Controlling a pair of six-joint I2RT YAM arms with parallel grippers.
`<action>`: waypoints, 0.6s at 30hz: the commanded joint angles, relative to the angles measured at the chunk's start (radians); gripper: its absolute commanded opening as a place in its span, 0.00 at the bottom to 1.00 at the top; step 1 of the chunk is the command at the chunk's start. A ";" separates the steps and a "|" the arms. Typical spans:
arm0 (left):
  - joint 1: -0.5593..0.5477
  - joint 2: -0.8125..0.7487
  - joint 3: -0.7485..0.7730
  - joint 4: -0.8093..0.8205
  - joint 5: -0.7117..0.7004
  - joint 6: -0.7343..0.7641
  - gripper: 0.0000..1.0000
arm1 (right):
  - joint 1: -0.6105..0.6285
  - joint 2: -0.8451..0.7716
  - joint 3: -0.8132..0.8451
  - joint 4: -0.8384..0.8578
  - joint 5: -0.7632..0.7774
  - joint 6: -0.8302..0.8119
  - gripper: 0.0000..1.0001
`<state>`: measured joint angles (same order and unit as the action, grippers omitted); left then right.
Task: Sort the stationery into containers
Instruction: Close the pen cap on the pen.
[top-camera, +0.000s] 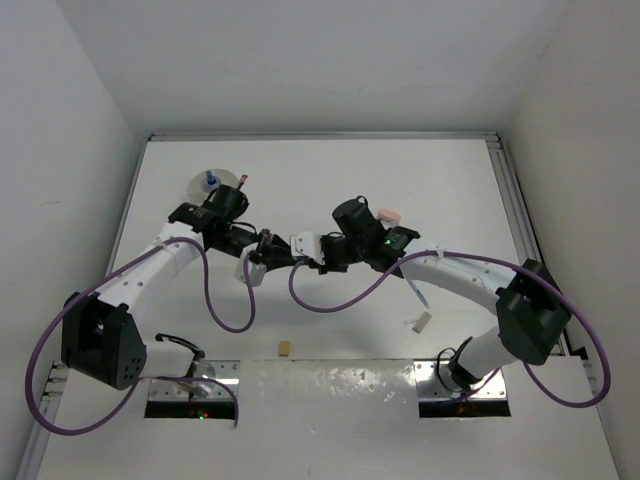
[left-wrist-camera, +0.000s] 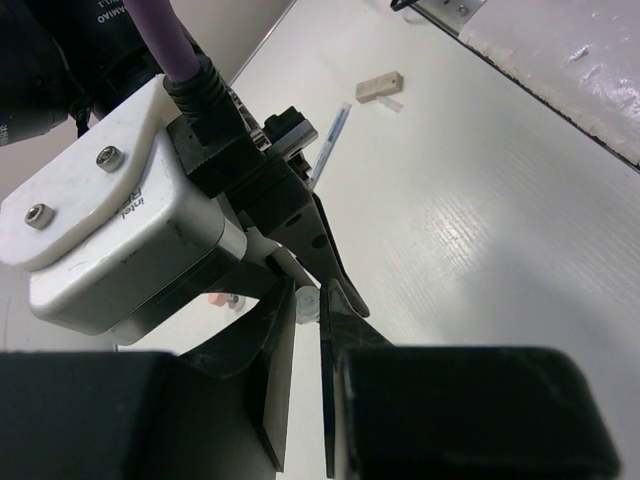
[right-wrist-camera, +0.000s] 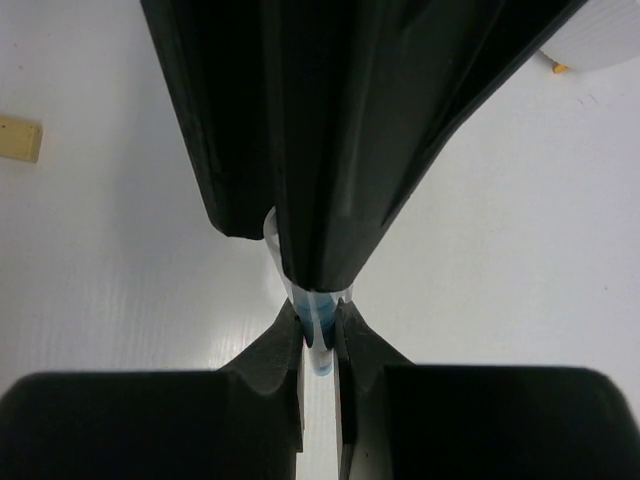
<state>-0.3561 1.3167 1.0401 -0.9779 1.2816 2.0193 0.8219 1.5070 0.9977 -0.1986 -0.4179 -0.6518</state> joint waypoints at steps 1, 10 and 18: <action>-0.041 0.033 -0.022 -0.048 -0.044 0.228 0.04 | 0.031 -0.045 0.130 0.291 -0.070 -0.003 0.00; -0.018 0.006 -0.028 0.038 -0.031 0.206 0.80 | 0.014 -0.087 0.026 0.306 -0.025 0.021 0.00; 0.000 -0.020 -0.034 0.084 -0.033 0.136 1.00 | -0.053 -0.145 -0.071 0.412 -0.024 0.156 0.00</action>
<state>-0.3656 1.3132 1.0187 -0.9058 1.2648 2.0083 0.7864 1.4269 0.9314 0.0330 -0.3908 -0.5880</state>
